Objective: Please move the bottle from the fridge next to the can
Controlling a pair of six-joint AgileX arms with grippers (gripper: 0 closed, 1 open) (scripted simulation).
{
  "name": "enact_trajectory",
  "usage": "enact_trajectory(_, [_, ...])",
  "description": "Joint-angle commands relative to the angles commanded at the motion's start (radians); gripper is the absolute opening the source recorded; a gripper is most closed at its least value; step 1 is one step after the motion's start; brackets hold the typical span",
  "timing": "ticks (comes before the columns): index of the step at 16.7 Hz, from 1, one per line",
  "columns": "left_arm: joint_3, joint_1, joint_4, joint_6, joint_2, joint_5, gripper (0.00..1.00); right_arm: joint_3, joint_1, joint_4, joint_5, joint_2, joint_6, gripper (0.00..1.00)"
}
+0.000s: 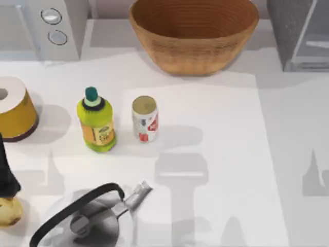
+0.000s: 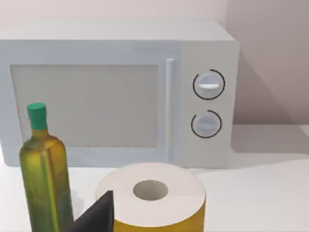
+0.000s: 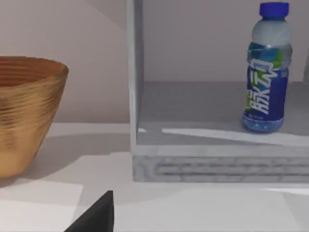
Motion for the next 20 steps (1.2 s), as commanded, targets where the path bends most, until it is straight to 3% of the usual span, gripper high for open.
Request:
enact_trajectory(5, [0.000, 0.000, 0.000, 0.000, 0.000, 0.000, 1.00, 0.042, -0.012, 0.046, -0.010, 0.062, -0.001, 1.00])
enact_trajectory(9, [0.000, 0.000, 0.000, 0.000, 0.000, 0.000, 1.00, 0.181, -0.050, 0.201, -0.044, 0.293, -0.002, 1.00])
enact_trajectory(20, [0.000, 0.000, 0.000, 0.000, 0.000, 0.000, 1.00, 0.738, -0.206, 0.820, -0.180, 1.559, -0.010, 1.00])
